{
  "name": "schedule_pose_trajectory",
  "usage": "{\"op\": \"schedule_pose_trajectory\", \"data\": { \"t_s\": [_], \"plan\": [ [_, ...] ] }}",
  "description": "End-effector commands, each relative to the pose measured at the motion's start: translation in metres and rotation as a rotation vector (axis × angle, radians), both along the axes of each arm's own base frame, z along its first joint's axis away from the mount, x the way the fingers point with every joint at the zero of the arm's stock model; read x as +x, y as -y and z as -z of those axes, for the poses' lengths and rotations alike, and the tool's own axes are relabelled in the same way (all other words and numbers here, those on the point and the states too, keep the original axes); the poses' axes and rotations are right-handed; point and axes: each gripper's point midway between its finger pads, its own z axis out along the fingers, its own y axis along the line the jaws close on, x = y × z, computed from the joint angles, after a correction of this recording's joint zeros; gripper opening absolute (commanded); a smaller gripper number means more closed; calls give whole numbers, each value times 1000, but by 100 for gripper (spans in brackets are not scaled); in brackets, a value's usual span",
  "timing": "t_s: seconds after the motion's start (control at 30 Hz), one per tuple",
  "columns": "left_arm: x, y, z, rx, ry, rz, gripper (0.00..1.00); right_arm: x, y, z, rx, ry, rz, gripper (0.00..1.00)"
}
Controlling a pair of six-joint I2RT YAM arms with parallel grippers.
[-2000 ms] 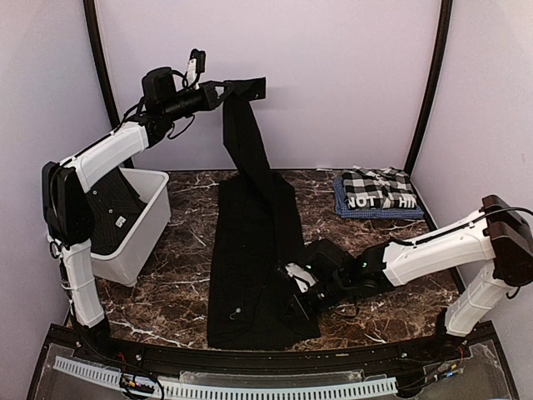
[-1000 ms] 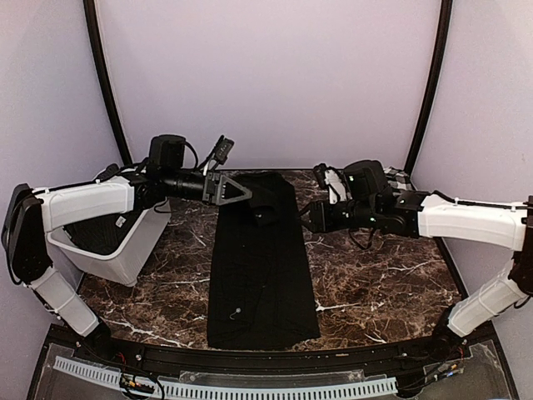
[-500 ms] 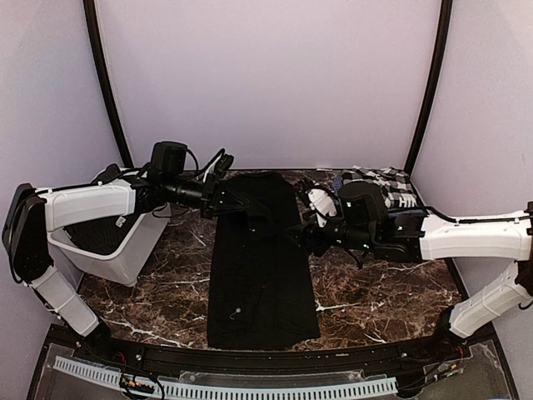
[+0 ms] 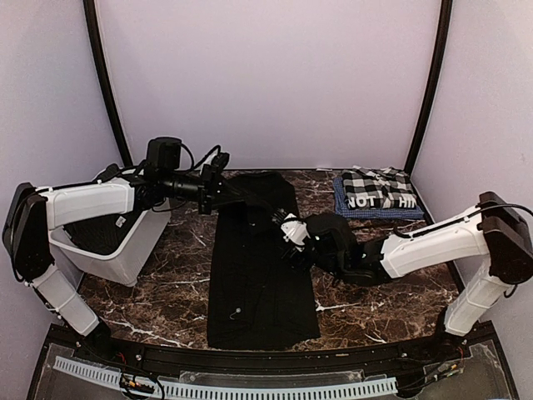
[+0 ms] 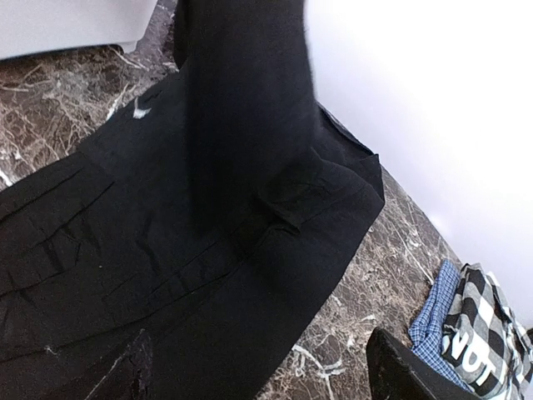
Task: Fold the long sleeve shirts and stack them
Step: Pass from the left arm to the right
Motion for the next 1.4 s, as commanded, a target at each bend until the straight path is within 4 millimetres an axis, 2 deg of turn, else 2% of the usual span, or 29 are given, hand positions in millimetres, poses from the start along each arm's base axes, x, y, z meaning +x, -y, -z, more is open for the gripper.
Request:
{"op": "schedule_pose_trajectory", "data": {
  "t_s": [0.0, 0.17, 0.43, 0.73, 1.07, 1.37],
  "plan": [
    [1, -1, -24, -57, 15, 17, 0, 20, -12, -36, 40, 188, 92, 86],
    [3, -2, -17, -50, 0, 13, 0, 26, -26, -57, 123, 212, 112, 87],
    [3, -2, -9, -44, -20, 15, 0, 28, -39, -73, 176, 220, 90, 87],
    [2, -2, 3, -19, -34, 14, 0, 16, -39, -101, 266, 215, 27, 86],
    [1, -4, 8, -8, -41, 11, 0, 9, -50, -105, 248, 211, -48, 81],
    [1, -4, 14, 6, -50, 6, 0, 7, -65, -109, 244, 201, -106, 70]
  ]
}}
